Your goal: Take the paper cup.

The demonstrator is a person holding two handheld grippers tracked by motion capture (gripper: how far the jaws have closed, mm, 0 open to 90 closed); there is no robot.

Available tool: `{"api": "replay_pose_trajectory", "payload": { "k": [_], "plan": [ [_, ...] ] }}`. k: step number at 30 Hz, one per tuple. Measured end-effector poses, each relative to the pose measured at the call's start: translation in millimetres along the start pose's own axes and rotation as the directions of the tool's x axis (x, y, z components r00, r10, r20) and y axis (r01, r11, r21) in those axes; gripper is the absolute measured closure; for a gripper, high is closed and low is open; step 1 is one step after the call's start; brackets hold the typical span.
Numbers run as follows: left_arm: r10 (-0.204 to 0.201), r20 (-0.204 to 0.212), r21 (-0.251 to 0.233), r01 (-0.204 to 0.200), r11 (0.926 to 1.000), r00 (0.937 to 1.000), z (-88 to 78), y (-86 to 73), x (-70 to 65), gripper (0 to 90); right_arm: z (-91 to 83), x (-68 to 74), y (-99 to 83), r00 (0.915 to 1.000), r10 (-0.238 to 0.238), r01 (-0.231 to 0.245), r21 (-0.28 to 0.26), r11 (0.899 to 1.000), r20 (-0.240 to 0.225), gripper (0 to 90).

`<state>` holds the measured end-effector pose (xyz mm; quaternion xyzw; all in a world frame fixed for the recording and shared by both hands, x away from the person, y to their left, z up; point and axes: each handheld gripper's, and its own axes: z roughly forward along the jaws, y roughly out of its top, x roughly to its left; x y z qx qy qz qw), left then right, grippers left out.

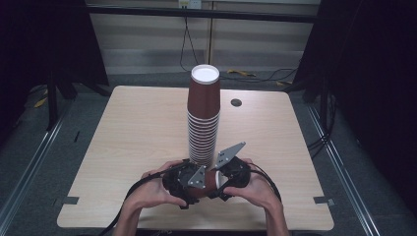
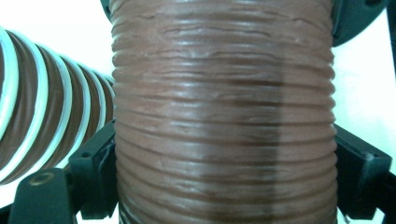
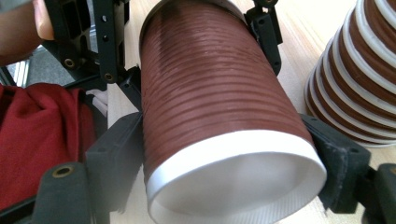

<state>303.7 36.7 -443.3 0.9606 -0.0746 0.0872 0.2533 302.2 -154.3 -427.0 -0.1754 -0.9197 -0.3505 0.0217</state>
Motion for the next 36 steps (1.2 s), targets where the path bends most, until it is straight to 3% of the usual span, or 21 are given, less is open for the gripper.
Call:
{"api": "replay_pose_trajectory", "payload": {
  "k": [1, 3, 9, 16, 23, 30, 35, 36],
  "plan": [
    [-0.033, 0.004, -0.039, 0.033, 0.9987, 0.9994, 0.5, -1.2, -1.3, 13.0, -1.3, 0.2, -0.1, 1.0000, 0.001, -0.001, -0.009, 1.000, -0.005, 22.2],
    [-0.038, 0.008, -0.073, 0.039, 0.9966, 0.9992, -0.4, -3.0, -0.1, 12.3, -4.1, 0.0, -0.2, 1.0000, -0.004, 0.004, -0.021, 1.000, 0.002, 22.4],
    [-0.045, 0.034, -0.096, 0.048, 0.9942, 0.9984, -1.2, -5.0, 1.3, 11.2, -4.6, -3.0, -2.4, 0.9998, 0.000, -0.001, -0.027, 1.000, -0.021, 22.7],
    [-0.068, 0.049, -0.212, 0.077, 0.9742, 0.9965, -12.2, -14.3, 3.4, 12.0, -7.7, -0.3, -1.6, 0.9996, -0.015, 0.014, -0.046, 0.999, -0.023, 23.1],
    [-0.066, 0.063, -0.254, 0.080, 0.9638, 0.9959, -15.5, -16.9, 6.1, 12.2, -9.0, -0.2, -1.8, 0.9995, -0.017, 0.015, -0.063, 0.998, -0.027, 23.2],
    [-0.095, 0.057, -0.308, 0.108, 0.9453, 0.9938, -19.7, -20.4, 8.8, 12.1, -12.0, 0.7, -2.2, 0.9998, -0.018, 0.018, -0.092, 0.996, -0.006, 23.3],
    [-0.088, 0.046, -0.326, 0.099, 0.9400, 0.9950, -20.4, -21.0, 9.7, 12.2, -12.8, -0.3, -2.5, 0.9999, -0.012, 0.012, -0.094, 0.995, -0.003, 23.4],
    [-0.092, 0.045, -0.345, 0.102, 0.9331, 0.9947, -20.3, -21.9, 10.3, 12.1, -13.1, -0.5, -2.7, 0.9999, -0.010, 0.009, -0.095, 0.995, -0.006, 23.4]
  ]
}}
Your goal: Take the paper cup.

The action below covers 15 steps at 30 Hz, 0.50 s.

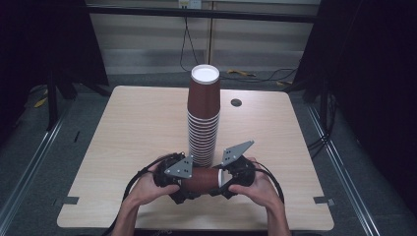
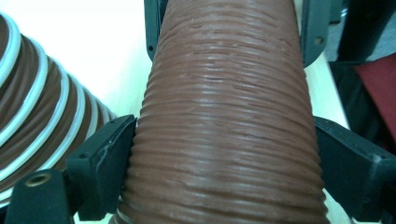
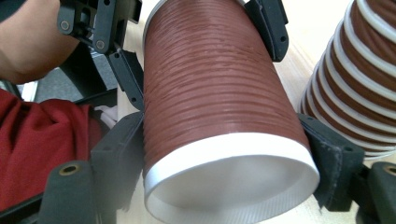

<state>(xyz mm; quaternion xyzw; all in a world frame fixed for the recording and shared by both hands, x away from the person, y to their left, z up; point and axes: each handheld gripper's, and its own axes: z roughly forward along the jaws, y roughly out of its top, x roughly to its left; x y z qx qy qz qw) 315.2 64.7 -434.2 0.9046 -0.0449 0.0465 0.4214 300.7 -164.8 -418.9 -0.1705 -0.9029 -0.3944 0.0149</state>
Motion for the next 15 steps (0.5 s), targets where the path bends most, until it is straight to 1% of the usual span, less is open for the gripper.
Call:
{"api": "replay_pose_trajectory", "payload": {
  "k": [1, 2, 4, 5, 6, 7, 8, 9, 10, 11, 12, 13, 14, 15],
  "plan": [
    [0.000, 0.000, 0.000, 0.000, 1.0000, 1.0000, 0.0, 0.0, 0.0, 12.1, -0.3, 0.4, -0.2, 1.0000, 0.001, -0.001, -0.005, 1.000, 0.004, 23.3],
    [-0.005, 0.012, -0.011, 0.006, 0.9999, 0.9999, -0.7, -0.2, 0.8, 12.1, -0.3, 0.4, -0.2, 1.0000, 0.001, -0.001, -0.005, 1.000, 0.004, 23.3],
    [-0.020, 0.019, -0.053, 0.021, 0.9984, 0.9996, -2.7, -0.9, 2.1, 12.7, -0.5, 0.4, -0.3, 1.0000, 0.002, -0.002, 0.008, 1.000, 0.008, 23.4],
    [-0.020, 0.022, -0.074, 0.021, 0.9970, 0.9996, -4.2, -1.0, 2.6, 13.2, -0.5, 0.4, -0.6, 0.9999, 0.005, -0.005, 0.010, 1.000, 0.011, 23.4],
    [-0.022, 0.018, -0.118, 0.024, 0.9927, 0.9996, -6.6, -1.0, 2.7, 16.1, 0.3, -0.5, -0.9, 0.9999, 0.004, -0.004, 0.019, 1.000, 0.012, 23.4],
    [-0.024, 0.006, -0.149, 0.024, 0.9885, 0.9997, -9.3, -0.7, 2.8, 16.6, 1.3, -0.8, -1.6, 0.9996, 0.003, -0.004, 0.033, 0.999, 0.026, 23.3],
    [-0.028, -0.007, -0.168, 0.027, 0.9855, 0.9996, -11.7, -0.4, 3.0, 15.5, 1.7, -1.7, -3.5, 0.9999, 0.009, -0.010, 0.022, 1.000, 0.010, 23.3],
    [-0.034, -0.017, -0.175, 0.030, 0.9841, 0.9993, -14.0, -0.4, 3.6, 15.5, 1.7, -1.7, -3.5, 0.9999, 0.009, -0.010, 0.022, 1.000, 0.010, 23.3],
    [-0.042, -0.026, -0.179, 0.037, 0.9832, 0.9988, -14.9, -0.6, 3.6, 15.5, 1.3, -1.1, -4.2, 0.9996, 0.018, -0.019, 0.018, 1.000, 0.022, 23.2],
    [-0.055, -0.034, -0.186, 0.048, 0.9814, 0.9979, -16.3, -1.5, 3.9, 15.5, 0.9, -1.6, -4.6, 0.9996, 0.015, -0.015, 0.016, 1.000, 0.024, 23.2],
    [-0.060, -0.041, -0.192, 0.051, 0.9801, 0.9974, -17.7, -2.4, 4.3, 15.5, 0.3, -2.3, -5.2, 0.9995, 0.016, -0.016, 0.010, 1.000, 0.027, 23.2],
    [-0.067, -0.051, -0.206, 0.055, 0.9770, 0.9965, -19.2, -3.7, 4.6, 15.5, -0.4, -2.6, -6.0, 0.9991, 0.023, -0.023, 0.001, 1.000, 0.037, 23.2],
    [-0.083, -0.057, -0.225, 0.069, 0.9720, 0.9949, -20.3, -5.1, 4.1, 15.5, -1.0, -3.0, -7.0, 0.9989, 0.031, -0.031, -0.004, 1.000, 0.034, 23.1],
    [-0.086, -0.068, -0.239, 0.067, 0.9688, 0.9940, -21.7, -6.3, 4.2, 15.5, -1.8, -3.1, -8.5, 0.9984, 0.038, -0.037, -0.016, 0.999, 0.041, 23.0]
  ]
}}
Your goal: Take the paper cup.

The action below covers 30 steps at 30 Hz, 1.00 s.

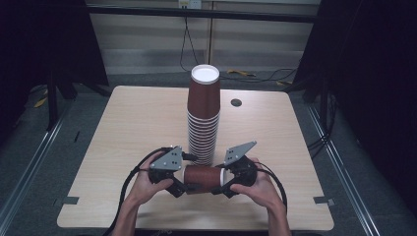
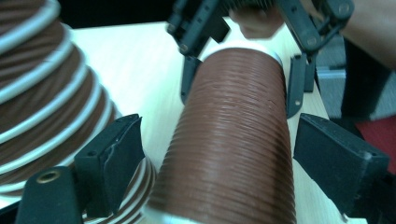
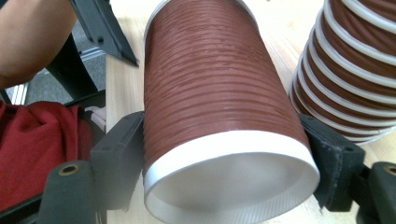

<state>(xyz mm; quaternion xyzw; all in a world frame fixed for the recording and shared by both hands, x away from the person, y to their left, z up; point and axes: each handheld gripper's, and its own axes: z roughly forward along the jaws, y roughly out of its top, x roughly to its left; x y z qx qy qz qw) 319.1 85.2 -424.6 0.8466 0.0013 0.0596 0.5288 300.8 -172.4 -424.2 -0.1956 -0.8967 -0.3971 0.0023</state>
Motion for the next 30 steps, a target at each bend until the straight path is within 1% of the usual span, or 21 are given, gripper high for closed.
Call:
{"api": "replay_pose_trajectory", "payload": {
  "k": [1, 2, 3, 4, 6, 8, 9, 10, 11, 12, 13, 14, 16, 19, 22, 24, 26, 27, 28, 30],
  "plan": [
    [-0.008, -0.004, -0.011, 0.008, 0.9999, 1.0000, -1.5, -1.1, -0.2, 15.5, -0.4, -0.7, -2.1, 1.0000, 0.006, -0.007, -0.017, 1.000, -0.007, 23.0],
    [-0.018, -0.010, -0.017, 0.018, 0.9997, 0.9998, -2.6, -2.4, -0.4, 15.5, -0.7, -0.4, -4.2, 0.9999, 0.010, -0.011, -0.018, 1.000, -0.006, 22.9],
    [-0.029, -0.014, -0.020, 0.028, 0.9994, 0.9995, -3.2, -3.8, -0.6, 15.5, -0.7, 0.2, -6.2, 0.9999, 0.016, -0.016, -0.023, 1.000, 0.003, 22.9],
    [-0.028, -0.014, -0.016, 0.027, 0.9995, 0.9995, -4.0, -5.6, 0.0, 15.5, -0.7, 0.0, -8.5, 0.9998, 0.021, -0.021, -0.028, 0.999, 0.002, 22.9],
    [-0.048, -0.016, -0.022, 0.048, 0.9986, 0.9987, -5.1, -8.9, 0.1, 15.5, -1.3, -0.7, -12.2, 0.9994, 0.035, -0.035, -0.049, 0.998, 0.007, 22.9],
    [-0.060, -0.022, -0.041, 0.060, 0.9974, 0.9979, -7.7, -13.0, -0.1, 15.5, -2.1, -1.1, -14.4, 0.9991, 0.042, -0.042, -0.065, 0.997, 0.008, 22.9],
    [-0.070, -0.024, -0.053, 0.069, 0.9963, 0.9973, -8.7, -14.4, -0.4, 15.5, -2.6, -1.6, -16.3, 0.9990, 0.044, -0.043, -0.086, 0.995, 0.010, 22.9],
    [-0.078, -0.021, -0.068, 0.076, 0.9947, 0.9967, -9.7, -15.7, -0.4, 15.5, -2.9, -1.7, -18.0, 0.9986, 0.053, -0.052, -0.094, 0.994, 0.005, 22.9],
    [-0.083, -0.018, -0.074, 0.081, 0.9940, 0.9964, -11.1, -16.4, -0.4, 15.5, -2.8, -1.7, -19.7, 0.9983, 0.056, -0.054, -0.104, 0.993, 0.014, 22.9],
    [-0.089, -0.021, -0.085, 0.087, 0.9926, 0.9958, -12.0, -16.8, -0.9, 15.5, -3.0, -1.9, -21.5, 0.9981, 0.059, -0.057, -0.113, 0.992, 0.017, 22.9],
    [-0.093, -0.023, -0.088, 0.091, 0.9920, 0.9954, -12.7, -16.9, -1.2, 15.5, -2.8, -2.0, -22.8, 0.9977, 0.067, -0.065, -0.117, 0.991, 0.010, 22.9],
    [-0.097, -0.033, -0.097, 0.094, 0.9908, 0.9947, -13.8, -17.2, -1.7, 15.5, -2.8, -2.2, -23.6, 0.9978, 0.065, -0.062, -0.121, 0.991, 0.016, 22.8],
    [-0.109, -0.050, -0.119, 0.102, 0.9877, 0.9928, -15.4, -18.0, -3.2, 15.6, -3.2, -2.6, -25.0, 0.9975, 0.071, -0.069, -0.144, 0.987, 0.005, 22.8],
    [-0.118, -0.061, -0.139, 0.109, 0.9842, 0.9911, -17.4, -20.3, -4.8, 15.6, -3.8, -3.1, -26.7, 0.9970, 0.076, -0.073, -0.170, 0.983, 0.010, 22.8],
    [-0.132, -0.066, -0.146, 0.121, 0.9818, 0.9891, -18.2, -23.6, -5.9, 15.6, -3.9, -2.9, -28.3, 0.9971, 0.074, -0.070, -0.191, 0.979, 0.016, 22.8],
    [-0.141, -0.069, -0.150, 0.129, 0.9802, 0.9877, -18.3, -25.9, -6.1, 15.6, -4.0, -3.1, -30.2, 0.9969, 0.078, -0.075, -0.212, 0.974, 0.005, 22.8],
    [-0.144, -0.073, -0.156, 0.131, 0.9790, 0.9869, -17.8, -27.9, -6.3, 15.6, -4.2, -2.9, -32.1, 0.9969, 0.079, -0.075, -0.230, 0.970, 0.007, 22.7],
    [-0.151, -0.077, -0.163, 0.137, 0.9771, 0.9855, -17.4, -29.0, -6.6, 15.6, -4.0, -3.2, -33.0, 0.9969, 0.079, -0.077, -0.238, 0.968, -0.001, 22.7],
    [-0.153, -0.082, -0.162, 0.138, 0.9770, 0.9848, -17.5, -30.1, -6.5, 15.6, -3.9, -3.2, -33.8, 0.9969, 0.078, -0.076, -0.246, 0.966, -0.001, 22.6],
    [-0.165, -0.085, -0.171, 0.149, 0.9740, 0.9827, -17.5, -31.9, -6.4, 15.6, -3.4, -2.9, -34.4, 0.9968, 0.080, -0.078, -0.251, 0.965, 0.000, 22.5]
  ]
}}
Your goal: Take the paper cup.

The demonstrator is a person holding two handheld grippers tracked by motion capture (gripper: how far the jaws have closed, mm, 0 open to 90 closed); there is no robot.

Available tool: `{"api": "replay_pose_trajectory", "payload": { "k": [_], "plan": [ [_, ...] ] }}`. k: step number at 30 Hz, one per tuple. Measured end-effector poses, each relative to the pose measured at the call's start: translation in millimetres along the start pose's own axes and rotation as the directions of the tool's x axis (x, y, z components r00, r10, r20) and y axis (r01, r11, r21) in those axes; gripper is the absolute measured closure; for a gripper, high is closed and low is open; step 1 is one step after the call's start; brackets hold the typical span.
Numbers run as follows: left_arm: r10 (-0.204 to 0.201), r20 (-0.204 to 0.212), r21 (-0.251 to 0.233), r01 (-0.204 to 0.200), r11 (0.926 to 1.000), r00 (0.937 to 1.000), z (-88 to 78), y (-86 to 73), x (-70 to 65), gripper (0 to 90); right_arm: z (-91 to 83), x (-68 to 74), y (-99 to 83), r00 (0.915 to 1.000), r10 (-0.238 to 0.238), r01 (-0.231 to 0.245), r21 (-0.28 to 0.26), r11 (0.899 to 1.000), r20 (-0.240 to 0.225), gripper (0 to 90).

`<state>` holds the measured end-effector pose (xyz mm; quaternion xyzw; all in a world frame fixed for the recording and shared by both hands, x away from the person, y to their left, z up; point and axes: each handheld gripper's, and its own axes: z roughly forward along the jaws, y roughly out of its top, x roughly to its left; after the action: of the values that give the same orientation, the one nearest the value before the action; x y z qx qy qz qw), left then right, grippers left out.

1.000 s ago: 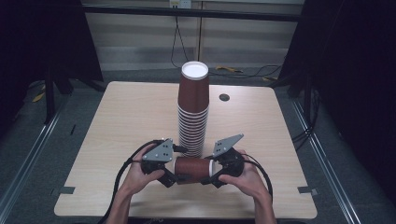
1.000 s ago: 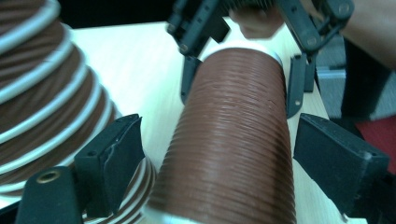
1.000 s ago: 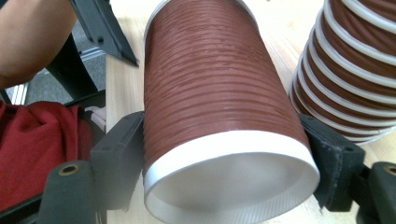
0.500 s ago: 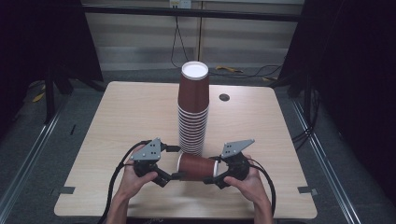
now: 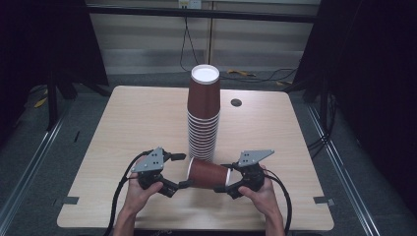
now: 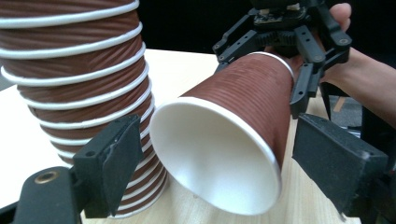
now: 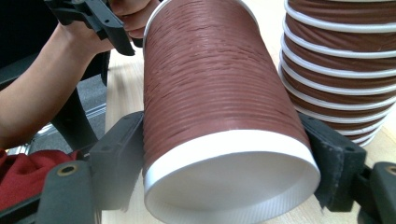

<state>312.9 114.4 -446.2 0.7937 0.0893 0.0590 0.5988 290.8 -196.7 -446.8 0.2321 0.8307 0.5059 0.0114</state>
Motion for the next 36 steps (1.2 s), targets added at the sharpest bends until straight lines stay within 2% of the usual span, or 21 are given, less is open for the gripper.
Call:
{"api": "replay_pose_trajectory", "payload": {
  "k": [8, 13, 18, 20, 23, 26, 28, 29, 36],
  "plan": [
    [-0.012, -0.004, -0.021, 0.012, 0.9997, 0.9999, -2.3, -2.4, -0.5, 15.6, -0.4, 0.6, -2.3, 1.0000, -0.001, 0.001, -0.060, 0.998, -0.001, 22.5],
    [-0.018, 0.003, -0.029, 0.018, 0.9994, 0.9998, -0.9, -3.8, -0.9, 15.5, -1.9, -0.3, -9.3, 1.0000, 0.006, -0.007, -0.117, 0.993, -0.002, 22.5],
    [-0.017, 0.012, -0.036, 0.017, 0.9992, 0.9998, 1.6, -4.6, -1.9, 15.5, -2.4, 0.0, -10.7, 1.0000, 0.002, -0.003, -0.148, 0.989, -0.007, 22.5],
    [-0.026, -0.004, -0.049, 0.026, 0.9985, 0.9997, 2.6, -5.7, -1.8, 15.6, -1.8, 0.6, -10.3, 0.9998, 0.001, -0.005, -0.162, 0.987, -0.020, 22.6],
    [-0.039, 0.030, -0.074, 0.041, 0.9964, 0.9988, 3.2, -7.9, 0.5, 14.9, -0.4, 3.0, -10.0, 0.9996, -0.007, 0.002, -0.178, 0.984, -0.027, 22.6],
    [-0.046, 0.014, -0.071, 0.046, 0.9964, 0.9989, 5.8, -8.4, 0.6, 9.9, 0.6, 3.5, -9.9, 0.9994, -0.012, 0.006, -0.185, 0.983, -0.032, 22.6],
    [-0.050, -0.004, -0.063, 0.050, 0.9968, 0.9987, 7.2, -8.5, 1.2, 1.6, 1.1, 3.7, -9.5, 0.9992, -0.017, 0.010, -0.187, 0.982, -0.037, 22.7],
    [-0.057, 0.002, -0.068, 0.057, 0.9960, 0.9984, 7.6, -8.7, 1.6, 0.0, 1.1, 4.1, -9.3, 0.9989, -0.021, 0.013, -0.192, 0.981, -0.041, 22.7],
    [-0.046, 0.036, -0.055, 0.048, 0.9973, 0.9983, 13.5, -8.0, 0.4, 0.0, 0.8, 4.9, -8.3, 0.9982, -0.032, 0.021, -0.195, 0.980, -0.050, 22.7]
  ]
}}
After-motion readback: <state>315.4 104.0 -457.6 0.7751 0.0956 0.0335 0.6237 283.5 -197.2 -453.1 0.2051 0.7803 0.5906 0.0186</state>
